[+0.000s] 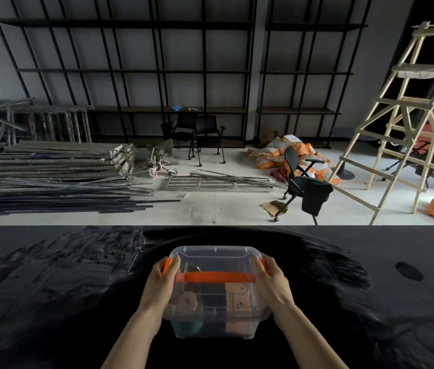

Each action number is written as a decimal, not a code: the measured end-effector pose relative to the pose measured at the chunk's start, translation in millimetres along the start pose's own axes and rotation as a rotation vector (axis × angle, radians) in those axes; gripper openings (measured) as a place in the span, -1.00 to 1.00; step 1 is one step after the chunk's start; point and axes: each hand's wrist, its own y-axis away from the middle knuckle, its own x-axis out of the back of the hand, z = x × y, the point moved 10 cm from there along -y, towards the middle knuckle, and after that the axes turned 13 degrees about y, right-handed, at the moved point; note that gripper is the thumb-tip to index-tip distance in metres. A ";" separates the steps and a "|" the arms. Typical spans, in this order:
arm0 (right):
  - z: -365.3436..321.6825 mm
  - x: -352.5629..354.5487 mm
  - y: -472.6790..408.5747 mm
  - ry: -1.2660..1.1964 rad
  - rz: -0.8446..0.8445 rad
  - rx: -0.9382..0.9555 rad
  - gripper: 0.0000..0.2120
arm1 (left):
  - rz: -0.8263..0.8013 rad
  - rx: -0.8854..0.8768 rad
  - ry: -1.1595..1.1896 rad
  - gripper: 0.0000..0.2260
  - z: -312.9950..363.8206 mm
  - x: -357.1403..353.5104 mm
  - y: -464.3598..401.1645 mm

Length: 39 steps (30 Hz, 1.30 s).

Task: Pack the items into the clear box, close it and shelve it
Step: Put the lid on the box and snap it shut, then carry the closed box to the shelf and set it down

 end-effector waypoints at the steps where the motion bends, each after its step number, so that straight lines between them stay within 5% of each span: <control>1: 5.9 -2.3 -1.2 -0.113 -0.026 -0.014 -0.53 | -0.016 0.011 0.043 -0.77 0.1 -3.1 2.0; 5: 26.3 -6.0 -8.0 -0.382 -0.121 -0.063 -0.49 | -0.064 0.018 0.077 -0.77 -4.5 -18.7 8.1; 15: 85.1 86.5 -7.6 -0.433 0.024 -0.089 -0.54 | -0.212 -0.029 -0.029 -0.59 -8.2 -118.8 31.5; 28: 195.8 273.8 129.6 -0.475 0.580 -0.198 -0.64 | -0.830 0.030 -0.014 -0.81 -28.2 -326.7 135.1; 32: 244.6 312.5 207.4 -0.501 0.768 -0.274 -0.65 | -1.011 0.099 -0.031 -0.60 -56.5 -379.1 201.0; 39: 326.9 339.0 363.5 -0.458 1.039 -0.431 -0.62 | -1.322 0.121 -0.132 -0.65 -116.5 -428.7 346.0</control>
